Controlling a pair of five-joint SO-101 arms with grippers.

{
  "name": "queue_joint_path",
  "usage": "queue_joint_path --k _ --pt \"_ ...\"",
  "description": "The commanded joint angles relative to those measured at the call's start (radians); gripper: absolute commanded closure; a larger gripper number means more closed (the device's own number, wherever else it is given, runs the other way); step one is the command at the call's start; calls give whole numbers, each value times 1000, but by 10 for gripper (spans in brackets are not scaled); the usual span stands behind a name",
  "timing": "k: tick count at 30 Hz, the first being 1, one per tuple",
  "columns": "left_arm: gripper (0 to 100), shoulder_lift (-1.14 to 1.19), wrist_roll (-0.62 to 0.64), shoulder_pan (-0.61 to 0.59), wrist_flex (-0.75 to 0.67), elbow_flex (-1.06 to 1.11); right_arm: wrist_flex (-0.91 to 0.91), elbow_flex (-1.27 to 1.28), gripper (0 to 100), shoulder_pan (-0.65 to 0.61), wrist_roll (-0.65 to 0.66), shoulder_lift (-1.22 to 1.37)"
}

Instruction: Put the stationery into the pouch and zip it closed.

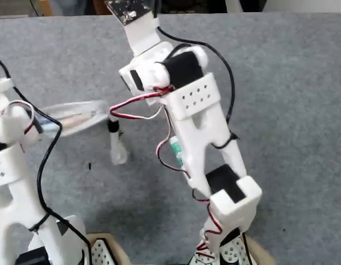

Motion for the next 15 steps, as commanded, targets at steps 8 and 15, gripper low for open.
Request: queue_joint_path --k 8,15 --pt "971 31 -12 108 2 62 -61 -53 986 -83 -32 -174" --pt "971 255 -54 88 -3 47 -219 -47 986 -207 -157 -193"
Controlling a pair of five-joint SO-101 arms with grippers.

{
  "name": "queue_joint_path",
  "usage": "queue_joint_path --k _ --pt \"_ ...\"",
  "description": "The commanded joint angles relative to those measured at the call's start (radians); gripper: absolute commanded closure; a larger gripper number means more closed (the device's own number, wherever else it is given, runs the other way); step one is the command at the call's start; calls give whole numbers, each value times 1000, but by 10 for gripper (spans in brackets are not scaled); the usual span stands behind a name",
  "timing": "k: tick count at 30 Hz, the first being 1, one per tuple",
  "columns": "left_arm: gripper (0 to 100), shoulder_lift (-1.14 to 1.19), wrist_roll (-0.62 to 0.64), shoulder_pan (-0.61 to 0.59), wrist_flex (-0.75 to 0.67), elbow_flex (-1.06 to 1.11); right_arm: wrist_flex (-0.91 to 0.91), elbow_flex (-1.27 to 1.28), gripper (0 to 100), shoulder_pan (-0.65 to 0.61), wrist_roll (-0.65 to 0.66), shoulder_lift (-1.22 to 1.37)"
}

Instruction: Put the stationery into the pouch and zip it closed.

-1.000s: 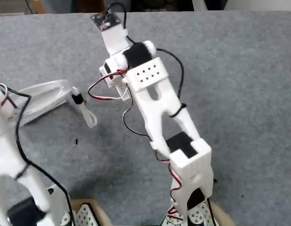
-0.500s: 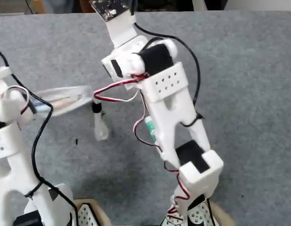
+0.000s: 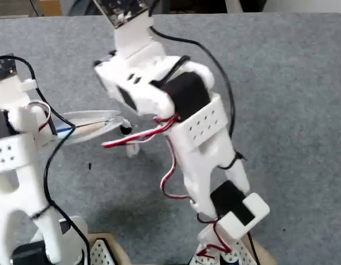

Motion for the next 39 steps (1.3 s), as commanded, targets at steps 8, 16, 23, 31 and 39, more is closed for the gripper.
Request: queue_joint_path --k 8,16,23,31,39 --pt "971 77 35 -8 -123 19 -69 -45 986 -106 -207 -47" --pt "971 72 63 -27 -153 15 -146 111 986 -103 -199 -45" --pt "971 75 63 -61 -157 13 -292 263 986 -81 -126 -47" --pt "971 80 63 -62 -157 -8 -339 380 986 -49 -115 -56" --pt "971 81 63 -59 -158 -31 -245 403 986 -74 -115 -124"
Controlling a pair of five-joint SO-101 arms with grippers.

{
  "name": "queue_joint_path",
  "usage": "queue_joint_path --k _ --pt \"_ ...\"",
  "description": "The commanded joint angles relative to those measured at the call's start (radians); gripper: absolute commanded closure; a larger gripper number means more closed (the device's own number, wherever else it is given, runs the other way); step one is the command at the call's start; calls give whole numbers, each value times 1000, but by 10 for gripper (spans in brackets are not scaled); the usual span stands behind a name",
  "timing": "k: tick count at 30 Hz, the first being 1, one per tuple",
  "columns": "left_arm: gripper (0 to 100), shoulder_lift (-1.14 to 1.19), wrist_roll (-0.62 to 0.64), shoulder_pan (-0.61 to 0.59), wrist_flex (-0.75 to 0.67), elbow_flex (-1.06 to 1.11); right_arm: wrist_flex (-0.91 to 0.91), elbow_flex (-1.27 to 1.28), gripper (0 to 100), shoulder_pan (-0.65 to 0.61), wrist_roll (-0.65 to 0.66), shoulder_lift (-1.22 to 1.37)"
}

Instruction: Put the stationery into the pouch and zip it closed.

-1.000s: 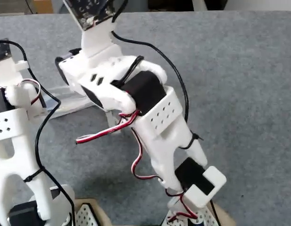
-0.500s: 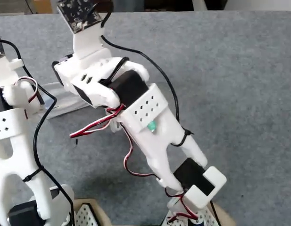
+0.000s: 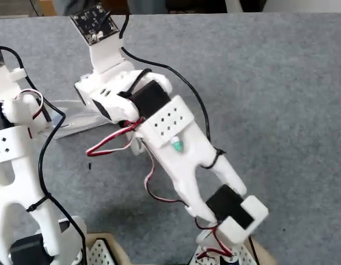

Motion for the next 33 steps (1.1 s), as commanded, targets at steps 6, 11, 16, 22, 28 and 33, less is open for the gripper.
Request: queue_joint_path --k 6,11,16,22,28,33 --pt "971 34 8 -15 -35 -16 12 4 986 -49 11 -168" --pt "971 34 5 -13 -35 -16 68 -1 986 -126 11 -203" --pt "971 32 0 -13 -29 -18 89 7 986 -146 46 -183" --pt "971 23 -14 -19 -28 -21 109 15 986 -144 46 -165" --pt "971 31 0 -41 -28 -51 163 45 986 -147 46 -176" --pt "971 26 -2 -39 -26 -50 150 47 986 -147 41 -166"
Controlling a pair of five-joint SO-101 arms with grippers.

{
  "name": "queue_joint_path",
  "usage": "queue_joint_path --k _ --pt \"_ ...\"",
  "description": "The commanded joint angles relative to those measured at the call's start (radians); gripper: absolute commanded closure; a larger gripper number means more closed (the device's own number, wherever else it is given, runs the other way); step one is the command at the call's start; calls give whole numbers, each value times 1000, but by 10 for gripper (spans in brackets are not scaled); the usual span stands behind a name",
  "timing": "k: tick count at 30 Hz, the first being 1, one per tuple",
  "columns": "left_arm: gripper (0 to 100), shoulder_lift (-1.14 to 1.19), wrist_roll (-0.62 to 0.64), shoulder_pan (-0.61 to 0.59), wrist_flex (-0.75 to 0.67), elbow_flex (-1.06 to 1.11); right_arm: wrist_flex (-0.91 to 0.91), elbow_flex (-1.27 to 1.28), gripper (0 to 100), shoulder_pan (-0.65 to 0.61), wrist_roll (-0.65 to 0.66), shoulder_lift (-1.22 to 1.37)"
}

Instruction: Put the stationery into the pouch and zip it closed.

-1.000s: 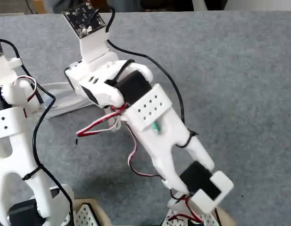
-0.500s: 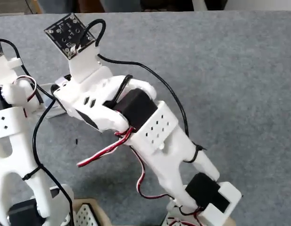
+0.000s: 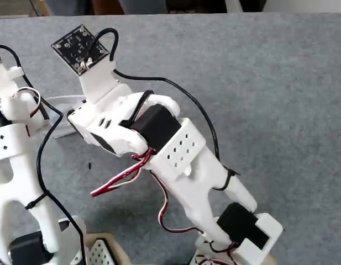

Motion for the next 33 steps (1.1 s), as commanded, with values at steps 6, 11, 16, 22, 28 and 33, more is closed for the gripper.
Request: queue_joint_path --k 6,11,16,22,28,33 --pt "971 20 -5 -31 8 -18 -150 101 986 -11 -2 -7" --pt "971 12 -34 -28 -6 24 -161 111 985 12 0 1" --pt "971 9 -49 -24 -23 56 -163 111 985 71 0 68" --pt "971 -41 -69 -22 -21 54 -143 111 985 115 0 205" --pt "971 -97 -69 -22 -26 54 -91 108 984 110 8 246" --pt "971 -97 -69 -22 -25 56 -86 108 877 110 9 246"
